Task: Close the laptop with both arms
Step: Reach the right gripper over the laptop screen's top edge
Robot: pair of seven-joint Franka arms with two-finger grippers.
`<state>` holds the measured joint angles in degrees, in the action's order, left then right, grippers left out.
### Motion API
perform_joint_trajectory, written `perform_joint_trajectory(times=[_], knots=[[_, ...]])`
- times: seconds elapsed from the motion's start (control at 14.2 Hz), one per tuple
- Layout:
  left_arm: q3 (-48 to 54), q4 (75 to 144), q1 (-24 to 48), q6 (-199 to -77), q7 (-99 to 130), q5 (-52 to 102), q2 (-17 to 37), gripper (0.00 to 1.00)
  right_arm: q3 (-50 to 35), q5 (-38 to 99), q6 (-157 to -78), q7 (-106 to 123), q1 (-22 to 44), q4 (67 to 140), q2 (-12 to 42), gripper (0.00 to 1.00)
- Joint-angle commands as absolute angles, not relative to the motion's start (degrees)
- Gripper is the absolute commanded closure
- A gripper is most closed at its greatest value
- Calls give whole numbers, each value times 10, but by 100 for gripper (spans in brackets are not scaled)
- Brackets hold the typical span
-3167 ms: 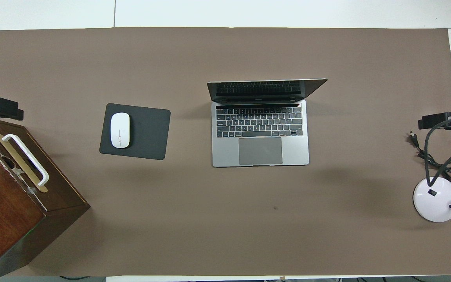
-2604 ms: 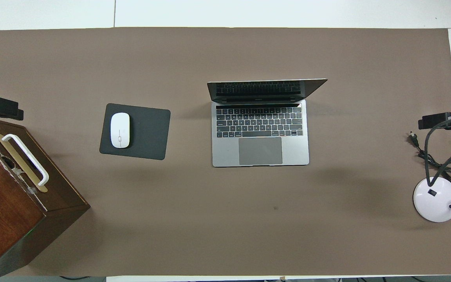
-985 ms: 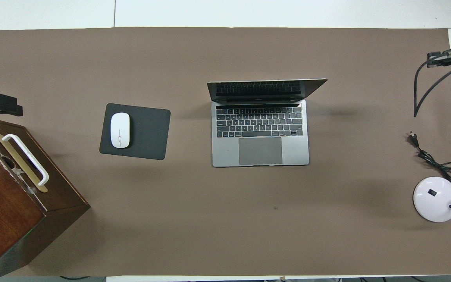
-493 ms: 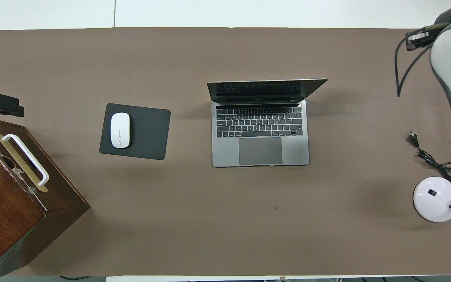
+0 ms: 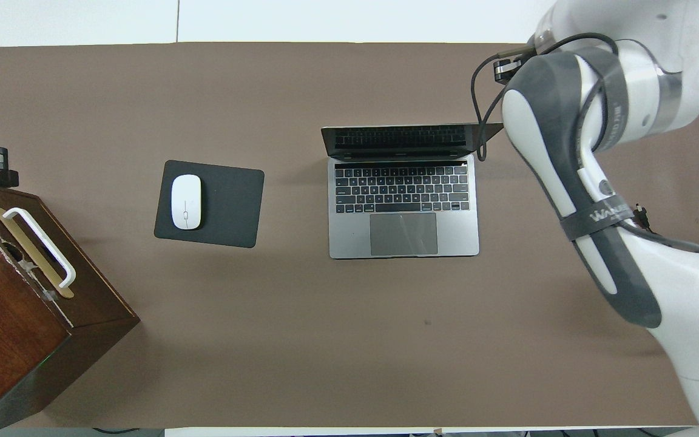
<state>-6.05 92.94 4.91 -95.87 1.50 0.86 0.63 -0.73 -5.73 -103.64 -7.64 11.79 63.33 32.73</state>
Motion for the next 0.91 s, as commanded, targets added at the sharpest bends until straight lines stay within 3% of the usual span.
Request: perform_joint_trajectory(times=[0.0, 0.28, 0.84], knots=[[-60, 983, 54, -997, 29, 17, -23, 100, -4, -74, -1020, -118, 147, 621, 328, 100], [-53, 1082, 65, -1086, 27, 42, -61, 100, -5, -78, -1022, -142, 154, 624, 328, 100], [-54, 1258, 177, -1293, 30, 81, -131, 100, -9, -78, -1041, -204, 175, 624, 327, 100]])
